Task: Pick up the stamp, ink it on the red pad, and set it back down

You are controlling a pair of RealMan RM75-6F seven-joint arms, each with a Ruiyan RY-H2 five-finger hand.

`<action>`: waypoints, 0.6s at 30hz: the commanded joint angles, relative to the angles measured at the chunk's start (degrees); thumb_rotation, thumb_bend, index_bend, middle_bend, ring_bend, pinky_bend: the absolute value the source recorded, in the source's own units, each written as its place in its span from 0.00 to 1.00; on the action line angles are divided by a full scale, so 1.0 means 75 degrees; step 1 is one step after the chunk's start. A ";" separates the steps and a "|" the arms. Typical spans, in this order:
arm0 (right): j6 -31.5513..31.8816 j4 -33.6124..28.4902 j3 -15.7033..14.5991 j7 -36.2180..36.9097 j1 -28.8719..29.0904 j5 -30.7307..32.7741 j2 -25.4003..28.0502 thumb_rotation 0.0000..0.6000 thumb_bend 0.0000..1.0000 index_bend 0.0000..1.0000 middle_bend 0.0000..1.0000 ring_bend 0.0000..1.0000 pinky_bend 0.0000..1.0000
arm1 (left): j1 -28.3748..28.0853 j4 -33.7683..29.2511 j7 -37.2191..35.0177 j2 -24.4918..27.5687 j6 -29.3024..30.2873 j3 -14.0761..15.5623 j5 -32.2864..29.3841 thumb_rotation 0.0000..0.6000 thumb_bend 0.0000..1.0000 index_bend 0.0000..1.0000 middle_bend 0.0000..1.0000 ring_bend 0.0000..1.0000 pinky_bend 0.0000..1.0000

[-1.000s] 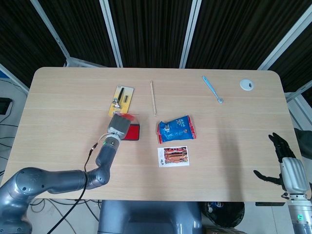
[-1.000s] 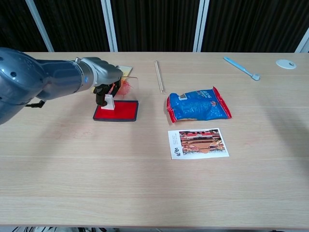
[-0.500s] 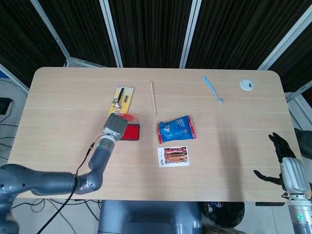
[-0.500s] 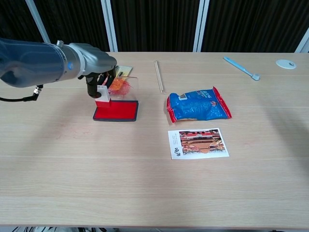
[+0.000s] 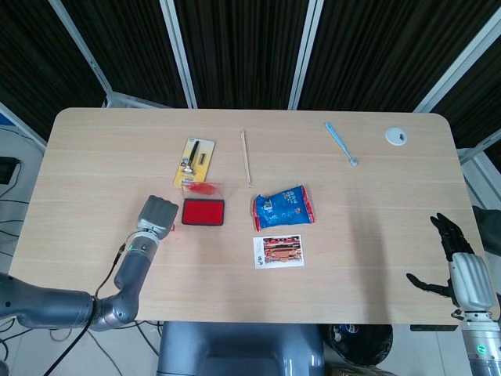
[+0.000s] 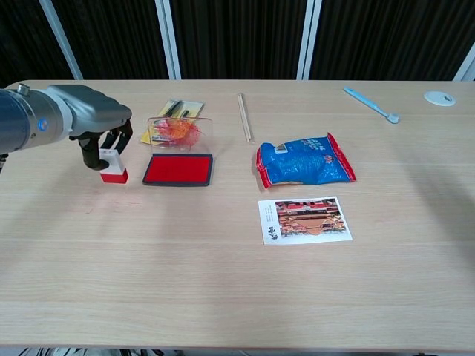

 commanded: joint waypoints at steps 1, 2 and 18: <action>-0.0009 -0.0005 -0.0001 0.0008 0.0001 0.0007 0.0004 1.00 0.12 0.00 0.00 0.00 0.19 | 0.0098 0.0151 -0.0052 -0.0153 0.0026 0.0090 0.0101 1.00 0.52 0.67 0.70 0.51 0.56; -0.0012 -0.0007 0.0000 0.0013 0.0001 0.0010 0.0006 1.00 0.12 0.00 0.00 0.00 0.19 | 0.0125 0.0204 -0.0074 -0.0207 0.0042 0.0098 0.0135 1.00 0.51 0.67 0.70 0.51 0.56; 0.0006 0.0013 0.0009 0.0063 0.0003 -0.0006 0.0005 1.00 0.12 0.00 0.00 0.00 0.19 | 0.0247 0.0663 0.0076 -0.0785 0.0026 0.0088 0.0219 1.00 0.45 0.64 0.67 0.48 0.54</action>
